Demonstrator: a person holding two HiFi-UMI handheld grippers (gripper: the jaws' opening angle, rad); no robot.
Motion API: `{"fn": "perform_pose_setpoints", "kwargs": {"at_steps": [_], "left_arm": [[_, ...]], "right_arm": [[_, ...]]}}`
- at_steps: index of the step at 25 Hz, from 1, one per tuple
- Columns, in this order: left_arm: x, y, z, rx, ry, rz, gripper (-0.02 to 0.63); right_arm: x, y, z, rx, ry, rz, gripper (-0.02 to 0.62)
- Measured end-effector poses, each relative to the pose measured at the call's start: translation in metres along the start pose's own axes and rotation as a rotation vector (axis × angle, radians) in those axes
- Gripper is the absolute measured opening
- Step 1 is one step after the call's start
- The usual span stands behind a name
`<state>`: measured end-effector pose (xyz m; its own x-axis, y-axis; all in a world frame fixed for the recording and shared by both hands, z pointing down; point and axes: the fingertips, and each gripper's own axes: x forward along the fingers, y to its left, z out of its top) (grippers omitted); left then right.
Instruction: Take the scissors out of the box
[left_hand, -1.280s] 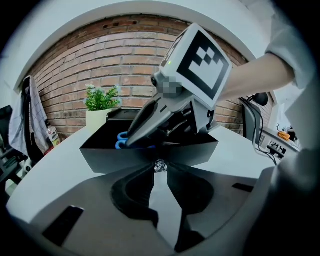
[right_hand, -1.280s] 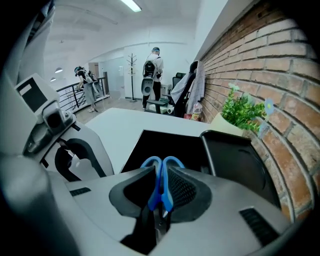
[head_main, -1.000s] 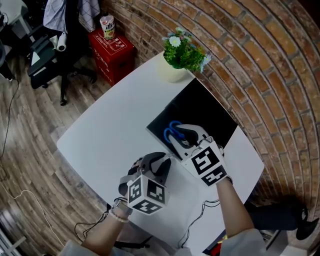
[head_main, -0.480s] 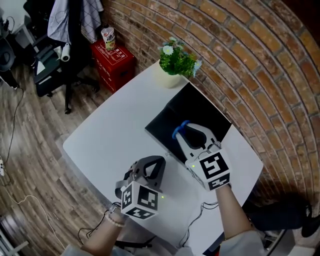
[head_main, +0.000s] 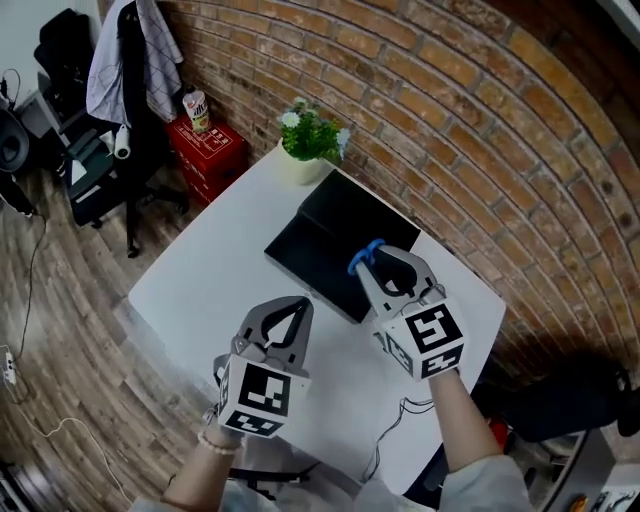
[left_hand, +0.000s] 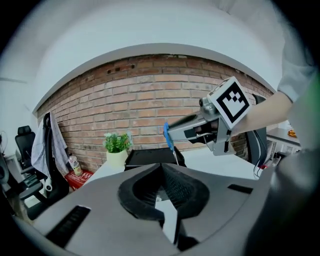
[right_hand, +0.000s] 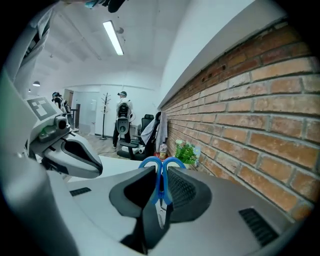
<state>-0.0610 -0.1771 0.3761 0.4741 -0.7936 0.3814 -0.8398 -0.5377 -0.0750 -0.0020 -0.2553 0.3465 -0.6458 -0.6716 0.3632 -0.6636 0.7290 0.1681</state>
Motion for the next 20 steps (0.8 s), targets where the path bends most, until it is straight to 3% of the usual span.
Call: {"fn": "perform_pose_setpoints", "kwargs": {"at_steps": [7, 20], "left_arm": [[-0.04, -0.047, 0.047, 0.053, -0.072, -0.034, 0.018], [-0.086, -0.118, 0.092, 0.107, -0.165, -0.101, 0.018]], "right_arm": [[-0.096, -0.008, 0.009, 0.075, -0.046, -0.117, 0.095], [-0.236, 0.005, 0.008, 0.145, -0.126, -0.267, 0.095]]}}
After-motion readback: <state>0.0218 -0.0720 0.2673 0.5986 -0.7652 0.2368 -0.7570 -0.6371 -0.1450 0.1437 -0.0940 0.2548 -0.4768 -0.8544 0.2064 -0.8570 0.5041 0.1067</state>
